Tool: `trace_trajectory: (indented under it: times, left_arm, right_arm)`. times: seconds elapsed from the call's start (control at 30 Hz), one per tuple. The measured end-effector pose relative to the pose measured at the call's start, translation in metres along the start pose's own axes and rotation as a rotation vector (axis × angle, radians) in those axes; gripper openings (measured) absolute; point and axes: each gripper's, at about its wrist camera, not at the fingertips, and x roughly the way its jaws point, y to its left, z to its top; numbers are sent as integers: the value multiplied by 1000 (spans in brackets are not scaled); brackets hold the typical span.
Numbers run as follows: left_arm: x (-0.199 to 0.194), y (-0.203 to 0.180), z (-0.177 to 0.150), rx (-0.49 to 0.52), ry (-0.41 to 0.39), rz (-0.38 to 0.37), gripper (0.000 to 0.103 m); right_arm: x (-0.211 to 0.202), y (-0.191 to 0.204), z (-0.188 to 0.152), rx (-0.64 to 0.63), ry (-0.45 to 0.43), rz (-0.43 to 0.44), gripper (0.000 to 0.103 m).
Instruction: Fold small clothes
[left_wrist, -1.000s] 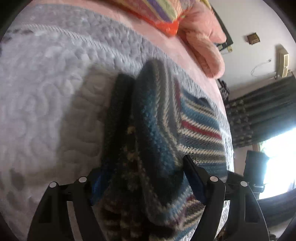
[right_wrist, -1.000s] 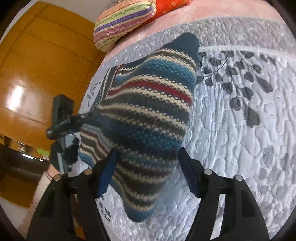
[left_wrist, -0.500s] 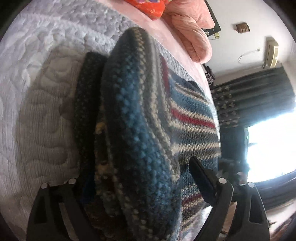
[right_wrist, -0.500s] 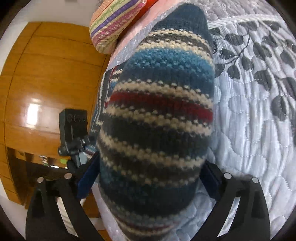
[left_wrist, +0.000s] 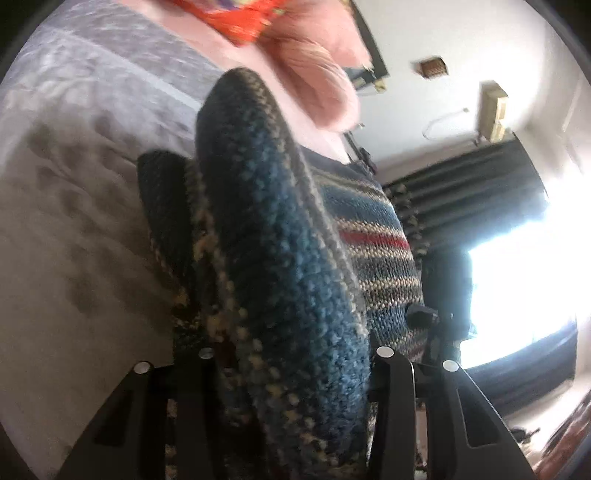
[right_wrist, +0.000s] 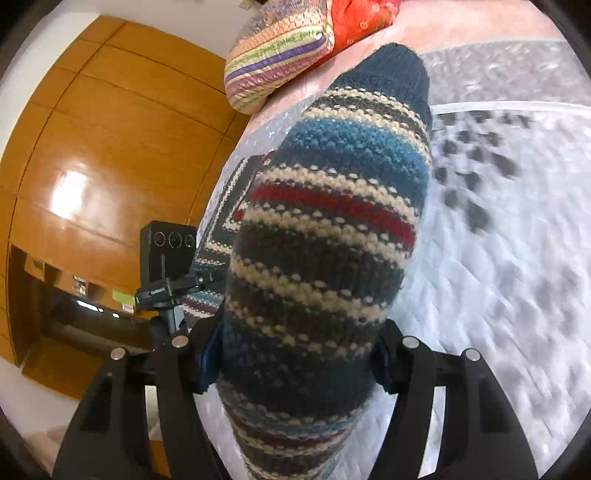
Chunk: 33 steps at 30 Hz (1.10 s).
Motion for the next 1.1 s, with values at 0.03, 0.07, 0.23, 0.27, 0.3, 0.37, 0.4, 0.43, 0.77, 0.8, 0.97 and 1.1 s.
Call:
trace_trajectory:
  times: [0.03, 0.07, 0.23, 0.27, 0.3, 0.37, 0.4, 0.43, 0.77, 0.8, 0.97, 1.1]
  left_arm:
    - [11, -14, -10, 7, 11, -5, 43]
    - [15, -21, -15, 9, 17, -9, 43]
    - [50, -64, -64, 39, 58, 6, 43]
    - [57, -72, -75, 63, 65, 26, 43]
    - [64, -79, -81, 78, 71, 41, 43]
    - [76, -86, -94, 92, 80, 60, 43]
    - [83, -86, -101, 83, 84, 67, 43]
    - [89, -84, -106, 77, 84, 76, 43]
    - [119, -73, -118, 41, 73, 160, 55]
    - [121, -78, -120, 40, 80, 178, 56]
    - [114, -101, -129, 73, 72, 273, 57]
    - [100, -120, -141, 118, 37, 341, 59]
  right_arm:
    - [-12, -1, -8, 1, 0, -2, 63]
    - [-20, -3, -16, 4, 2, -2, 63]
    - [-59, -20, -67, 58, 15, -5, 63]
    - [-63, -23, -75, 62, 16, -7, 64]
    - [-67, -25, -84, 61, 18, -10, 64]
    - [-72, -33, -102, 60, 23, -15, 64]
    - [-71, -38, -105, 65, 25, -16, 64]
    - [-69, -45, -110, 71, 29, -20, 64]
    - [-46, -81, -131, 169, 15, -47, 80]
    - [-49, -76, -133, 165, 8, -62, 80]
    - [-69, -66, -156, 161, 11, -118, 84]
    - [-78, -66, -187, 166, 43, -140, 81]
